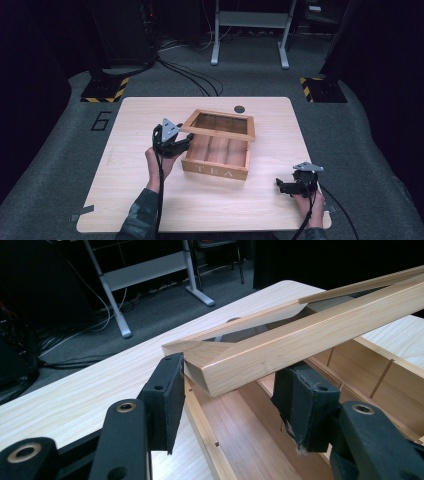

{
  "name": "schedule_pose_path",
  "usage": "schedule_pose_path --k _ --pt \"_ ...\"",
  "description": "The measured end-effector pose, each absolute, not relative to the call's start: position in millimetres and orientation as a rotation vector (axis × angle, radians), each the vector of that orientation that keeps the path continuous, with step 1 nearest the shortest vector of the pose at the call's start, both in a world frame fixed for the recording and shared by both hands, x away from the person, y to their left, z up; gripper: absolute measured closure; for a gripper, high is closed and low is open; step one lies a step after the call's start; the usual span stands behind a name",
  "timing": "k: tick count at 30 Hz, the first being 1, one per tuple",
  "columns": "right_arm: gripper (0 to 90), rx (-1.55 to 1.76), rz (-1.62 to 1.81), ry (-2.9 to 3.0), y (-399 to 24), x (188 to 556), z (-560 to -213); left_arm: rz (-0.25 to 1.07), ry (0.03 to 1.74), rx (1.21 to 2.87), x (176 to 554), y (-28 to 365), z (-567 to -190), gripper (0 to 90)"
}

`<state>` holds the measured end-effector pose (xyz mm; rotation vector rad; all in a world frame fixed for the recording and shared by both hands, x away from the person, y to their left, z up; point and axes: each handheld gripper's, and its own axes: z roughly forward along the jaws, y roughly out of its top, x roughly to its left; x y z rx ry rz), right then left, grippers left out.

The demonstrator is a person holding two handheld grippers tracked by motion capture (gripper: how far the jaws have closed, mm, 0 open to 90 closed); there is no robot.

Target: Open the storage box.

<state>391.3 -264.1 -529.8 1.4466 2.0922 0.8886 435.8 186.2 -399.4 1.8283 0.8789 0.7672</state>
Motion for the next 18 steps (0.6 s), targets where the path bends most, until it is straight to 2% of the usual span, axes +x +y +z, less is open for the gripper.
schedule_pose_path --k 7,18 --pt "0.3 1.447 0.889 2.092 -264 391 -530 0.767 0.853 1.837 437 181 -390 51.7" --pt "0.3 1.448 0.888 2.091 -264 392 -530 0.782 0.841 1.848 446 167 -381 52.6"
